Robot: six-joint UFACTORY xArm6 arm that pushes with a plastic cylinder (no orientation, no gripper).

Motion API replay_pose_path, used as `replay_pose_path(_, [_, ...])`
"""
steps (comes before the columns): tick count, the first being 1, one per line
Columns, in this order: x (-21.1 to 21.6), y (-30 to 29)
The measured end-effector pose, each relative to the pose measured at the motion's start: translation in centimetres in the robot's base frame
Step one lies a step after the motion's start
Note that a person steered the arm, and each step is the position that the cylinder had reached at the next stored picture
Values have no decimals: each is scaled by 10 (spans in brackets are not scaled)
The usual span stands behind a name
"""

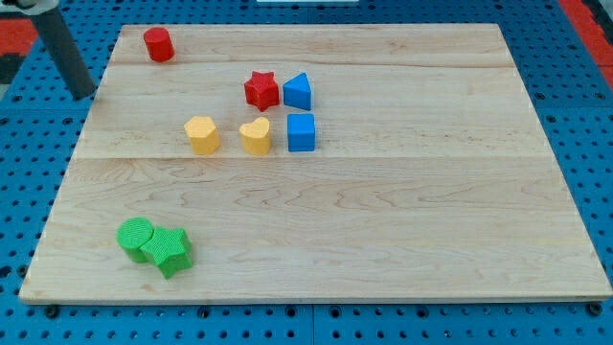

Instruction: Place the red circle left to the red star

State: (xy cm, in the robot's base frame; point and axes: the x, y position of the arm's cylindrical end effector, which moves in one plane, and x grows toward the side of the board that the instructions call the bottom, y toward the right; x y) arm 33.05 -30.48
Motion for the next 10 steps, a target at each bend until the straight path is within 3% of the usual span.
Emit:
replay_pose_path(1, [-22, 3])
replay_pose_path(2, [-102, 51])
replay_pose_path(3, [-105, 90])
replay_pose_path(4, [-52, 138])
replay_pose_path(6, [-99, 109])
replay_pose_path(7, [-68, 165])
replay_pose_path(8, [-79, 156])
replay_pose_path(9, [-92, 213])
replay_pose_path(10, [-73, 222])
